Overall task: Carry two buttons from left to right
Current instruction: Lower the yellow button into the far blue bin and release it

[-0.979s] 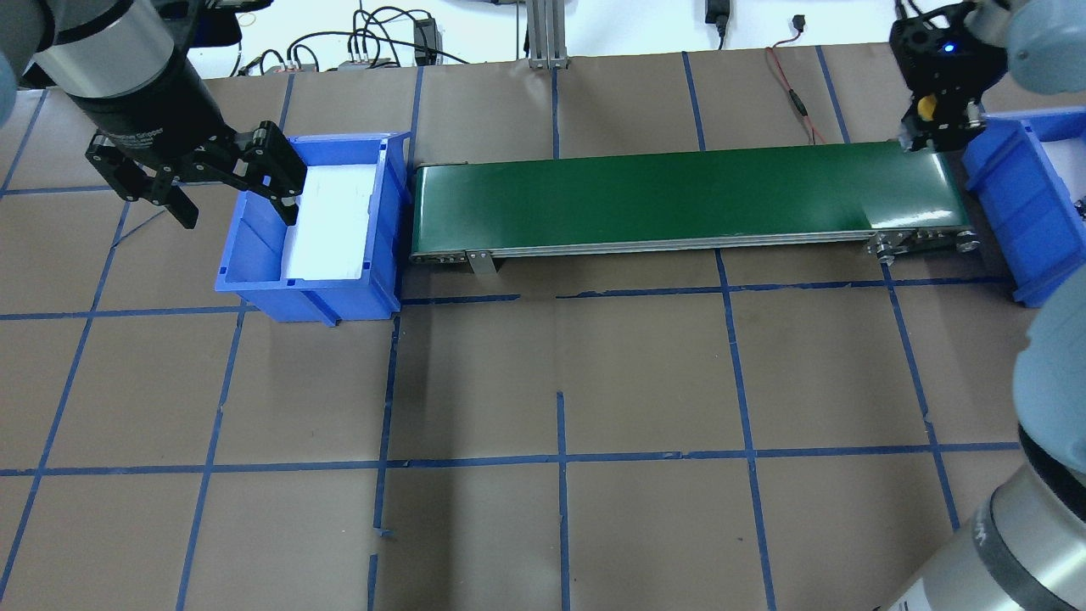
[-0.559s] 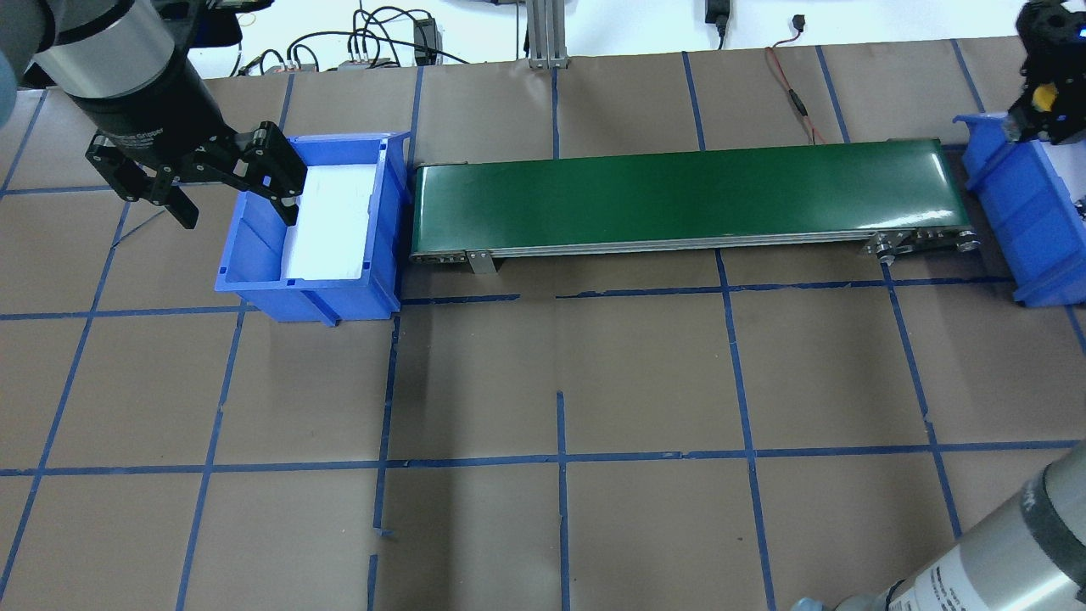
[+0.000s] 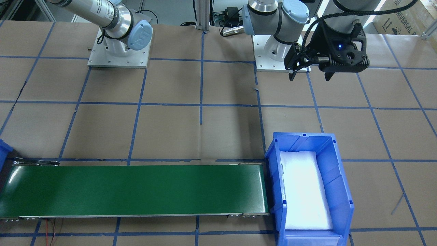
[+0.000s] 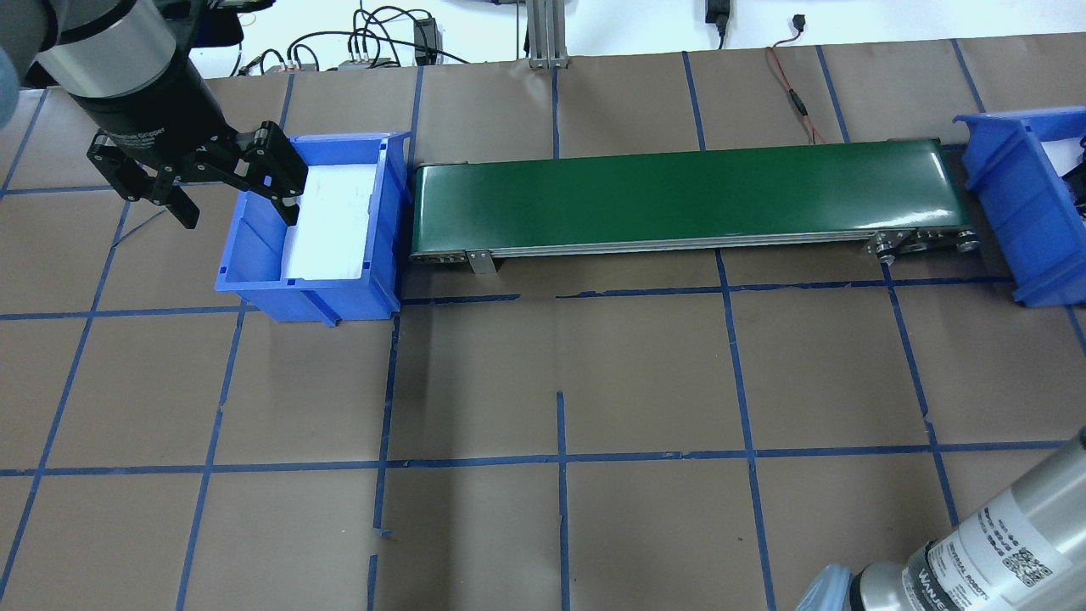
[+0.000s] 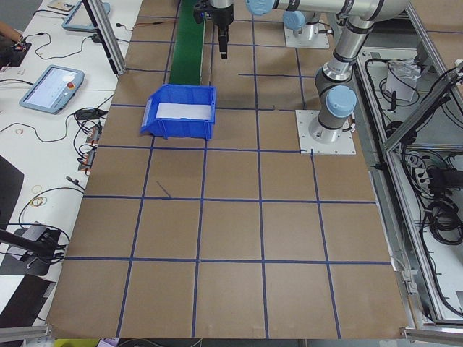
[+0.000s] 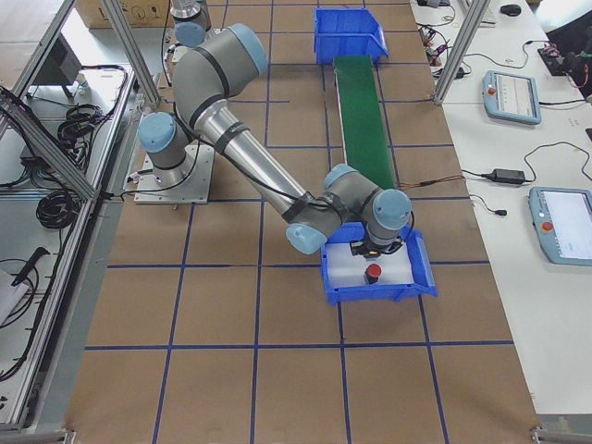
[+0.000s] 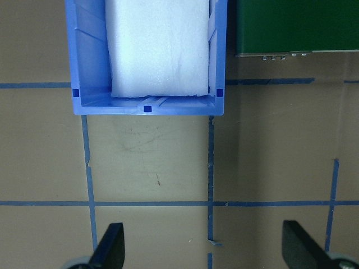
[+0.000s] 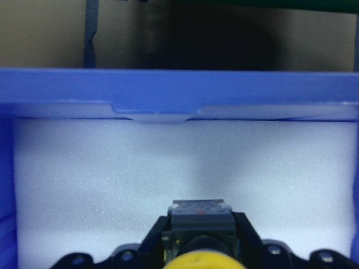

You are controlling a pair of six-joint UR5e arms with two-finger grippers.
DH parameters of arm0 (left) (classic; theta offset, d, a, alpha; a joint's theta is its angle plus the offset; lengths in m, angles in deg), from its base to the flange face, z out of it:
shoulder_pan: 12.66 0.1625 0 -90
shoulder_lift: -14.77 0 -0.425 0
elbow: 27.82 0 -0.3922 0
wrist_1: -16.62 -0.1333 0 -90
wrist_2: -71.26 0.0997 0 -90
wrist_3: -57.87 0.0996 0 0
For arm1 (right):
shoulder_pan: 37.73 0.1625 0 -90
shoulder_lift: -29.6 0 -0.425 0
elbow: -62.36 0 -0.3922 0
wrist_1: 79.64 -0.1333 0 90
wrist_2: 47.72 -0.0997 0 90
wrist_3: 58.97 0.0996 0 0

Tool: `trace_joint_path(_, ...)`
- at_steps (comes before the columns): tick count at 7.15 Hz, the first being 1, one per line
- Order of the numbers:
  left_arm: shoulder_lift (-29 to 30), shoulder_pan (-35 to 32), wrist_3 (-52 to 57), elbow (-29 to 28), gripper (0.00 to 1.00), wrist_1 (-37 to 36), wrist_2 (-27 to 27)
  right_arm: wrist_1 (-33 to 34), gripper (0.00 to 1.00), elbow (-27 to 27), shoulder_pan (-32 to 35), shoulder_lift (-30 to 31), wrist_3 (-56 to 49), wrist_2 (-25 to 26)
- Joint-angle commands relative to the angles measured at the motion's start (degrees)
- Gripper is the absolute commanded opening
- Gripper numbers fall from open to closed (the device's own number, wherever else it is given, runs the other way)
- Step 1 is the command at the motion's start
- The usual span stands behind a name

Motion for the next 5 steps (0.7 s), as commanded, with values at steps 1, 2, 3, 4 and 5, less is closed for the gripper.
trace_joint_path(1,0.0,-0.1,0.0,0.0,1.00,0.0,-0.1,0.4,0.20,-1.3,-0.1,-0.8,-0.2,-0.9)
trace_joint_path(2,0.0,-0.1,0.0,0.1,1.00,0.0,0.0,0.4,0.47,-1.2,-0.1,-0.7,-0.1,-1.6)
trace_joint_path(3,0.0,-0.1,0.0,0.1,1.00,0.0,-0.1,0.3,0.99,-1.3,-0.1,-0.6,0.3,-3.1)
trace_joint_path(4,0.0,-0.1,0.0,0.1,1.00,0.0,-0.1,0.1,1.00,-1.0,-0.1,0.5,0.3,-2.5)
trace_joint_path(5,0.0,-0.1,0.0,0.1,1.00,0.0,-0.1,-0.3,1.00,-1.0,-0.1,2.7,0.3,-1.7)
